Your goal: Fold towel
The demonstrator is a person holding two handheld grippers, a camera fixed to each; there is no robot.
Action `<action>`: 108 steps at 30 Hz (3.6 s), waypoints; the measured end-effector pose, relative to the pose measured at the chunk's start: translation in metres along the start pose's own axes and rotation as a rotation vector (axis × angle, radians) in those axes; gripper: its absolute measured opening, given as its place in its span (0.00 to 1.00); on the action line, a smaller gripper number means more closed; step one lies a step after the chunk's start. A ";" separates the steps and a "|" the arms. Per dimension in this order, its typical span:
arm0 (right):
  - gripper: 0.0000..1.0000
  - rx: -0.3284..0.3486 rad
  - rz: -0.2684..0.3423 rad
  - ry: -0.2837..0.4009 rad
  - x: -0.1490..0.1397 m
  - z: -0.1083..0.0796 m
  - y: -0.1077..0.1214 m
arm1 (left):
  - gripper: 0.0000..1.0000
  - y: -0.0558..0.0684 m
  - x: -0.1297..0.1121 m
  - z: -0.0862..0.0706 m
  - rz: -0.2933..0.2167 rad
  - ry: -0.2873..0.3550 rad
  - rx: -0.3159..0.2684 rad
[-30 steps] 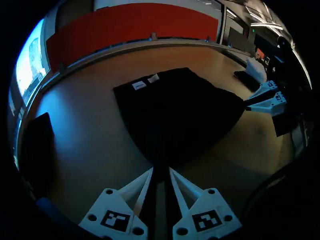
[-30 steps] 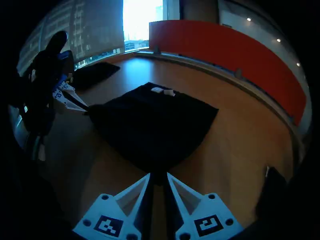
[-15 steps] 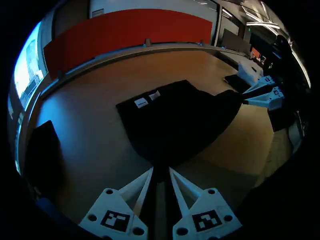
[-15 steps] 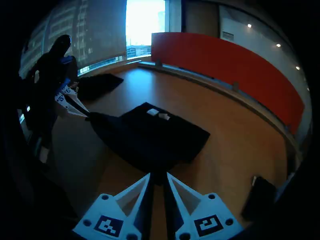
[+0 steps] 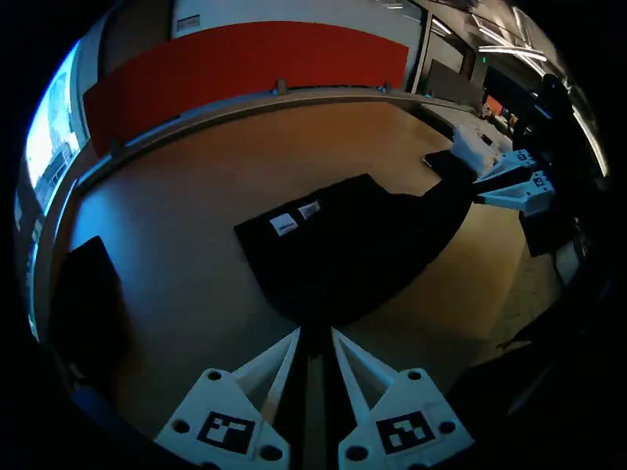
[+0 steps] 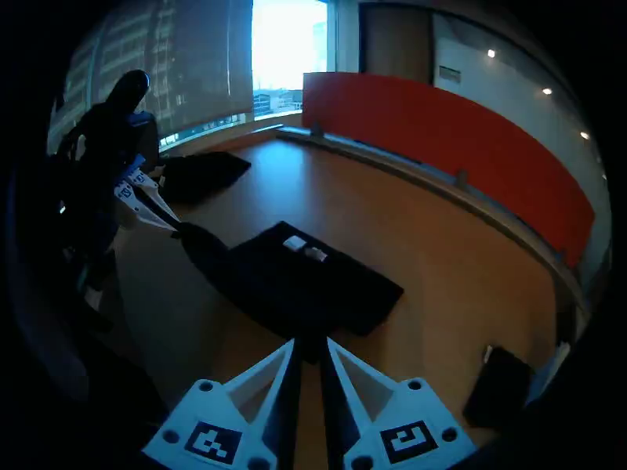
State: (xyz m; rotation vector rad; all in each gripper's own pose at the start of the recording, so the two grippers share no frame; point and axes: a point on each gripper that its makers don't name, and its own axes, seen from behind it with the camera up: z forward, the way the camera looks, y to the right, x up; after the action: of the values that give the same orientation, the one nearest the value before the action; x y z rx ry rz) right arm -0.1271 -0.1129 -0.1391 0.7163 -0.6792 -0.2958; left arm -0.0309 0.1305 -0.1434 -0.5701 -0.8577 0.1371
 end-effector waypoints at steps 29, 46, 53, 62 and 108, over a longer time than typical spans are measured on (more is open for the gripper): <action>0.14 -0.007 0.012 -0.025 -0.002 -0.001 -0.001 | 0.11 -0.004 0.014 -0.002 0.008 0.004 0.006; 0.14 -0.050 0.045 -0.067 -0.003 0.043 0.047 | 0.12 -0.030 0.049 0.044 0.017 0.012 0.038; 0.14 -0.052 0.056 -0.081 -0.006 0.054 0.055 | 0.12 -0.037 0.051 0.060 0.013 -0.010 0.044; 0.14 -0.051 0.073 -0.104 -0.016 0.070 0.064 | 0.13 -0.042 0.043 0.079 0.020 -0.036 0.061; 0.67 -0.140 0.108 -0.165 -0.038 0.139 0.112 | 0.63 -0.097 0.048 0.142 0.065 -0.044 0.229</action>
State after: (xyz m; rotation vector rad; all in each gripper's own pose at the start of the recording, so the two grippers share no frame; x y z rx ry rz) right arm -0.2447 -0.0833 -0.0027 0.5227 -0.8426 -0.3021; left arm -0.1157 0.1243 0.0133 -0.3811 -0.8526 0.3039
